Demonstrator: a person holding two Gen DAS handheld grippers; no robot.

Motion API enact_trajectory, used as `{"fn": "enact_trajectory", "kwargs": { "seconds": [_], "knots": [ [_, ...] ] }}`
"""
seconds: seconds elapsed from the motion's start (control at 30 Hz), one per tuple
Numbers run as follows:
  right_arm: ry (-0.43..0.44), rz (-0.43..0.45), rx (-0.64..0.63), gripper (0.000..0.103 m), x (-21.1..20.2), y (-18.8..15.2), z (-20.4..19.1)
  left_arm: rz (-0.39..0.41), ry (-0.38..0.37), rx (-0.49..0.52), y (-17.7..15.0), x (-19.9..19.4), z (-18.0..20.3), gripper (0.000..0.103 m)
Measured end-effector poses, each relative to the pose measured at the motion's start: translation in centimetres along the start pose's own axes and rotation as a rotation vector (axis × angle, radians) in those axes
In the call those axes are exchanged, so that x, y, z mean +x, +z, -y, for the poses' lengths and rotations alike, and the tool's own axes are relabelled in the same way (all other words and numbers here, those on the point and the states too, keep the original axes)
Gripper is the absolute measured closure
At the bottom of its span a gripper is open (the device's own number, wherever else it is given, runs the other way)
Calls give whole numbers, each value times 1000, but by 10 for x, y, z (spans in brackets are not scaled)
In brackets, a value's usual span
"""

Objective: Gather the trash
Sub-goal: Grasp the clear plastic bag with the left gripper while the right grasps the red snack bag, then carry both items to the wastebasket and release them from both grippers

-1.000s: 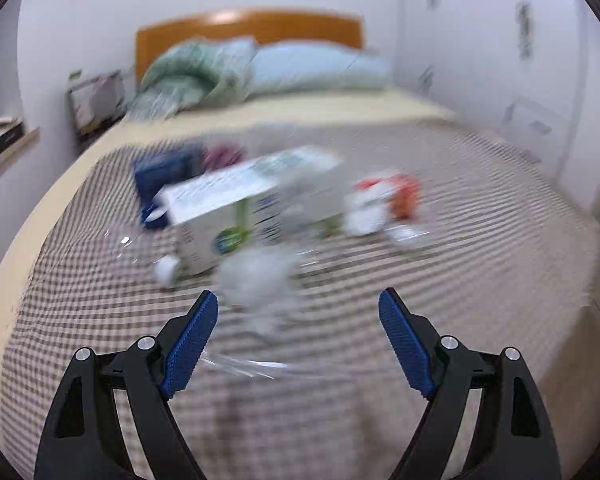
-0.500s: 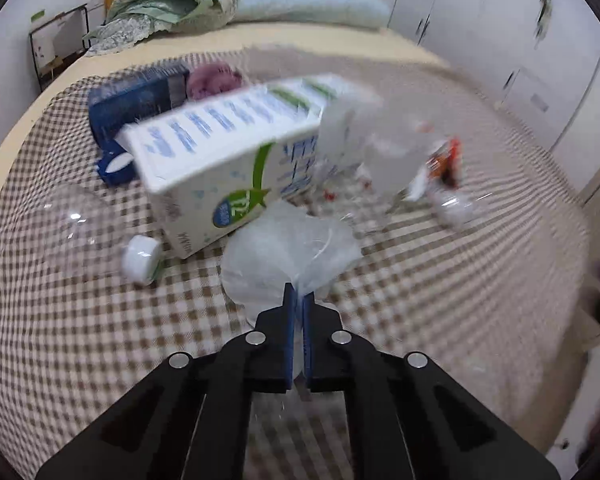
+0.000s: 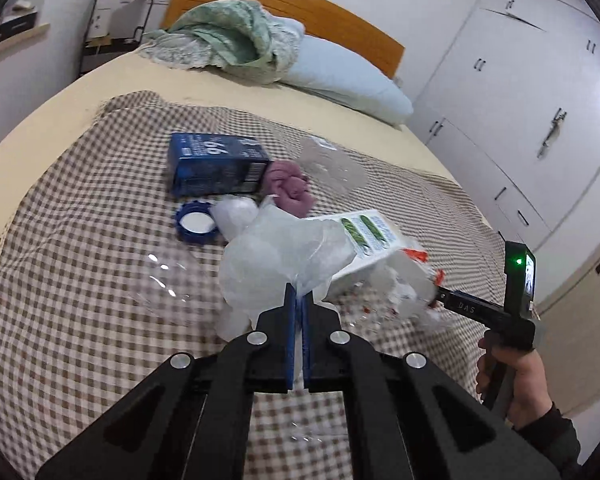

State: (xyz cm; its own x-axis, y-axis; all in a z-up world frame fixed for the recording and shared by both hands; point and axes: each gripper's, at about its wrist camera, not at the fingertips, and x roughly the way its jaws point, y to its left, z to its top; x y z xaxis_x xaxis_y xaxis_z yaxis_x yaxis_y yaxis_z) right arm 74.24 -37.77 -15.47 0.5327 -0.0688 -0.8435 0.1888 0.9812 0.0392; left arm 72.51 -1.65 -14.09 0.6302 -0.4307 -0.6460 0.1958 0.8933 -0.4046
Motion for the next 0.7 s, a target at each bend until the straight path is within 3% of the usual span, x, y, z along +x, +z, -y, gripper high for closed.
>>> {"fn": "enact_trajectory", "kwargs": {
  "seconds": [0.03, 0.07, 0.1, 0.17, 0.33, 0.43, 0.7],
  "knots": [
    [-5, -9, 2, 40, 4, 1, 0, 0, -7, -8, 1, 1, -3, 103],
    [2, -25, 8, 78, 7, 1, 2, 6, -14, -12, 3, 1, -5, 103],
    [9, -43, 25, 93, 10, 0, 7, 13, -18, -13, 5, -1, -6, 103],
    [0, -32, 37, 98, 6, -2, 14, 33, -43, -12, 12, 1, -8, 103],
    [-167, 79, -96, 100, -29, 1, 16, 53, -80, -8, 19, 10, -6, 103],
    [-229, 132, -89, 100, -46, 5, 31, 56, -77, -15, 20, 9, -8, 103],
    [-263, 199, -31, 100, -108, -19, 74, 73, -94, 22, 10, -8, 18, 103]
  ]
}}
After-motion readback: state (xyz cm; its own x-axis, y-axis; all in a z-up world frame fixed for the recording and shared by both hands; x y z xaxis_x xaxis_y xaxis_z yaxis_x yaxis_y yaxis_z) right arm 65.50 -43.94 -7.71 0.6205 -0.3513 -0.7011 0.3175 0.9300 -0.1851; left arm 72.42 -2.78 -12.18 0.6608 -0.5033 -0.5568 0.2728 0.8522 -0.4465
